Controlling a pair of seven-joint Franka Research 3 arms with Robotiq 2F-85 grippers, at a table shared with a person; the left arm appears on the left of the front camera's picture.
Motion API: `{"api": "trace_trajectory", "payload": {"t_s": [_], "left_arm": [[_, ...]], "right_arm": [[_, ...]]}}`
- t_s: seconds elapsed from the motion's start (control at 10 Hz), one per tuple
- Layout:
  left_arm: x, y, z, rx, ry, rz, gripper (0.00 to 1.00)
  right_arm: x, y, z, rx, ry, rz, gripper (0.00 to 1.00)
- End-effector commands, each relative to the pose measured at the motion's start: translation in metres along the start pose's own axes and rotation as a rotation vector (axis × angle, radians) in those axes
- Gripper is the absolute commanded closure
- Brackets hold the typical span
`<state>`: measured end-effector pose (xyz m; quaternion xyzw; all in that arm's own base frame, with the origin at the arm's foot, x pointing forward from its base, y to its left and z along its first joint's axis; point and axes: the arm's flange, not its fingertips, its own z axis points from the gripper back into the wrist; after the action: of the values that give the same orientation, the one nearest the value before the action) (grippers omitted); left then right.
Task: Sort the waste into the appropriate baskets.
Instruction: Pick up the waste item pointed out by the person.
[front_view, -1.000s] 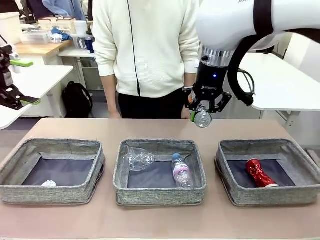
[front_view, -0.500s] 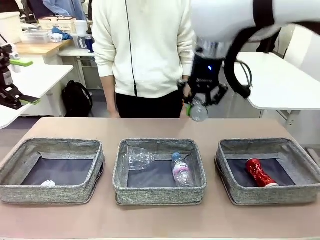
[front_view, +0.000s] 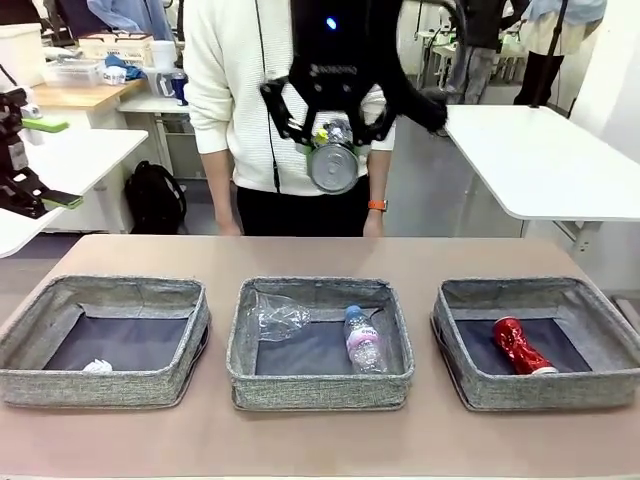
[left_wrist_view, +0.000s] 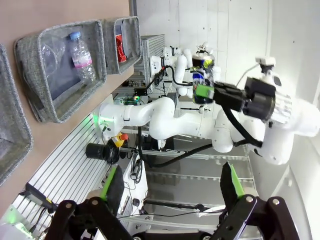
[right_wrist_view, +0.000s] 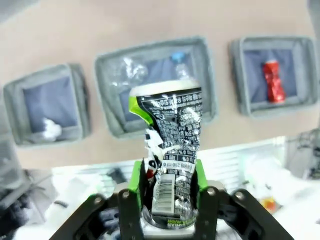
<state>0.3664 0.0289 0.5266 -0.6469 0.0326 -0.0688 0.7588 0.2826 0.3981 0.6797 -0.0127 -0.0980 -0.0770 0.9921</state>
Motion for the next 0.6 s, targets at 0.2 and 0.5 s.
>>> {"api": "trace_trajectory", "payload": {"t_s": [0.2,0.5], "left_arm": [[-0.001,-0.001,-0.002,-0.007,-0.015,-0.009,0.0],[-0.001,-0.001,-0.002,-0.007,-0.015,-0.009,0.0]], "right_arm": [[0.005,0.009,0.028,-0.033,-0.104,-0.048,0.55],[0.009,0.001,0.047,-0.007,-0.145,-0.05,0.55]]}}
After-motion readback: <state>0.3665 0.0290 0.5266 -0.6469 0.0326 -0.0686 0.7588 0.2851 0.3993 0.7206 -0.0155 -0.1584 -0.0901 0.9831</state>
